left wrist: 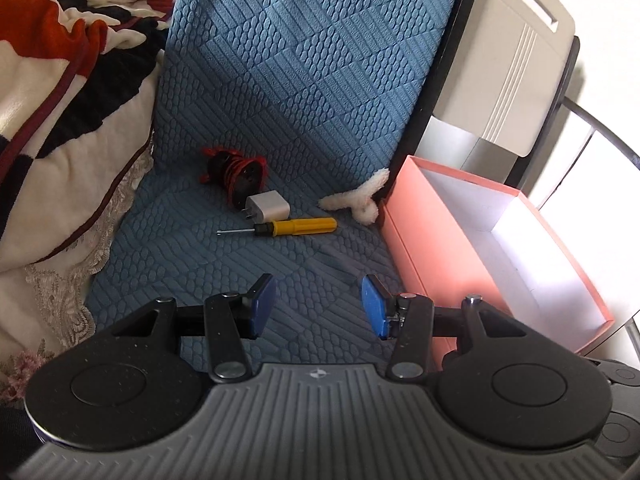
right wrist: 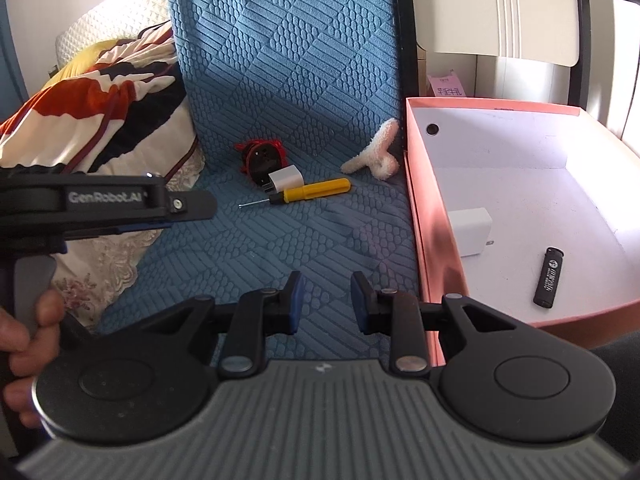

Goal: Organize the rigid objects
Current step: 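Move the left tool toward the red-black cable spool while the right tool approaches the plush toy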

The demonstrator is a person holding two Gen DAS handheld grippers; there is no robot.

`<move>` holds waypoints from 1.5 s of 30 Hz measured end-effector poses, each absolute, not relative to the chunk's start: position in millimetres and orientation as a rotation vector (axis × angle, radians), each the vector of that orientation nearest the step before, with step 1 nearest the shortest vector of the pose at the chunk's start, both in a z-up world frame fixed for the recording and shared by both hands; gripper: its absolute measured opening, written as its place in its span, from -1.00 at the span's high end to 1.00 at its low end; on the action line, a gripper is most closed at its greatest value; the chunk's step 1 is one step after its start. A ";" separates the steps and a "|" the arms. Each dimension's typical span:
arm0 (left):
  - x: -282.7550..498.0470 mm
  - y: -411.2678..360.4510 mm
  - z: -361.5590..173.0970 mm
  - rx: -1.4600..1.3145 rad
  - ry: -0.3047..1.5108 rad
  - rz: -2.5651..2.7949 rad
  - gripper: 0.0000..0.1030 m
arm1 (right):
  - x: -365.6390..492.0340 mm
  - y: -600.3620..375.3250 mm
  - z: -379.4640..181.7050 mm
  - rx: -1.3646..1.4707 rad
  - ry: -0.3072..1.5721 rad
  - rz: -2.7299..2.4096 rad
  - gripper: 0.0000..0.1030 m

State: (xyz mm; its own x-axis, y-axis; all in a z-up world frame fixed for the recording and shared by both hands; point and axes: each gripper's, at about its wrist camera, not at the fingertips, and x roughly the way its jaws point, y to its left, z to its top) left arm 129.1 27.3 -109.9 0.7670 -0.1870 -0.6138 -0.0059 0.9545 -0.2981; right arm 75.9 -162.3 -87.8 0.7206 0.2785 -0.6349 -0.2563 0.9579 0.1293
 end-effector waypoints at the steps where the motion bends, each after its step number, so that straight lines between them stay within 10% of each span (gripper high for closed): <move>1: 132.5 28.0 -110.1 -0.292 0.692 -0.097 -0.05 | 77.7 -161.1 -88.1 0.032 0.702 0.298 0.41; 45: 317.9 112.8 -159.8 -0.538 0.756 -0.013 -0.29 | 246.7 -123.0 -119.9 0.132 0.717 0.247 0.41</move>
